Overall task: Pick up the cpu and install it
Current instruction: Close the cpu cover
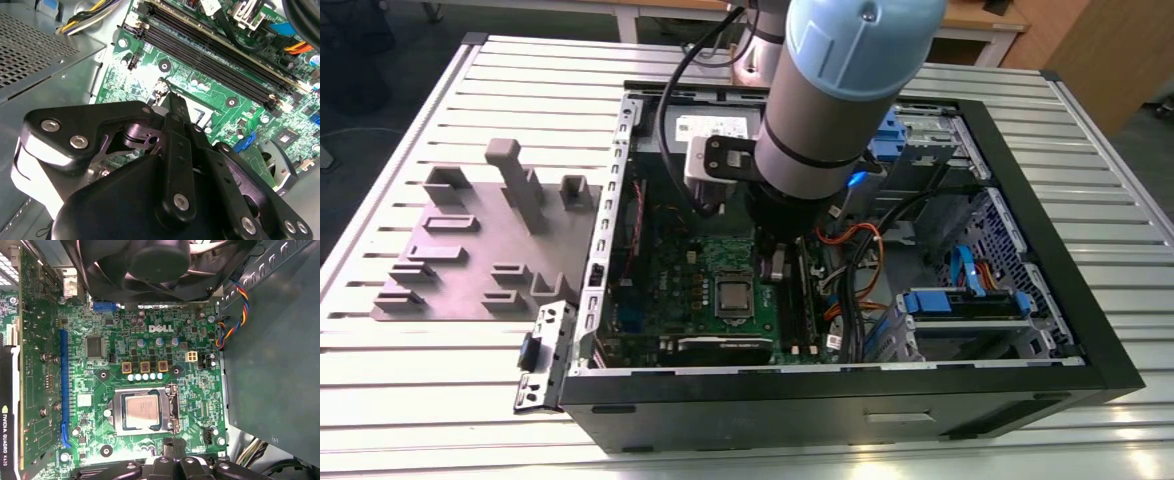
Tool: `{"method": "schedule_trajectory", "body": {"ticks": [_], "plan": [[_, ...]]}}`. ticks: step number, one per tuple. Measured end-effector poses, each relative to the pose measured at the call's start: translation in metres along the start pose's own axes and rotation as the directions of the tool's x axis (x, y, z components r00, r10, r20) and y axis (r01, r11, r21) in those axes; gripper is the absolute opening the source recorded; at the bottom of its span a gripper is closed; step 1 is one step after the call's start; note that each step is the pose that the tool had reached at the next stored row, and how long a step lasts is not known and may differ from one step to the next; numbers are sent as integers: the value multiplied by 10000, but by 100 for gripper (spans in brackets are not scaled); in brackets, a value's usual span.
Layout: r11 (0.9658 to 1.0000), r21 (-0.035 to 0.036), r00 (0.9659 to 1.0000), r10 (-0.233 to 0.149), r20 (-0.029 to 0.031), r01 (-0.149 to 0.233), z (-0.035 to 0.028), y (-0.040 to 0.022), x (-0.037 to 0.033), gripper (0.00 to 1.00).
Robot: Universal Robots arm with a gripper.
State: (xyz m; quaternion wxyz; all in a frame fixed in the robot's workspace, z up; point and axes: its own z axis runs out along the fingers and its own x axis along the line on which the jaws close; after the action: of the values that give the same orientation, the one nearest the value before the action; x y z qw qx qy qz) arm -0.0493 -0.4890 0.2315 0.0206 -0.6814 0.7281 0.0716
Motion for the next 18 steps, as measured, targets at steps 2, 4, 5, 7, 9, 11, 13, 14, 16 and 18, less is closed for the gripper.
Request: {"method": "schedule_trajectory", "body": {"ticks": [2, 4, 5, 7, 9, 11, 13, 14, 16, 18], "plan": [[10000, 0, 10000, -1, 2, 1, 2, -1, 4, 11], [10000, 0, 10000, -1, 1, 1, 1, -2, 16, 11], [10000, 0, 10000, -2, 1, 2, 0, -3, 24, 11], [10000, 0, 10000, -1, 0, 1, 0, -4, 46, 11], [10000, 0, 10000, 0, -1, 0, 0, -5, 59, 11], [10000, 1, 10000, 1, -2, -1, 0, -5, 65, 11], [10000, 3, 10000, 1, -22, -1, 1, -6, 69, 11], [10000, 3, 10000, 4, -43, -4, 0, -6, 71, 11], [10000, 6, 10000, 4, -75, -4, 3, -6, 79, 11], [10000, 7, 9999, 6, -105, -6, 7, -8, 90, 11]]}}
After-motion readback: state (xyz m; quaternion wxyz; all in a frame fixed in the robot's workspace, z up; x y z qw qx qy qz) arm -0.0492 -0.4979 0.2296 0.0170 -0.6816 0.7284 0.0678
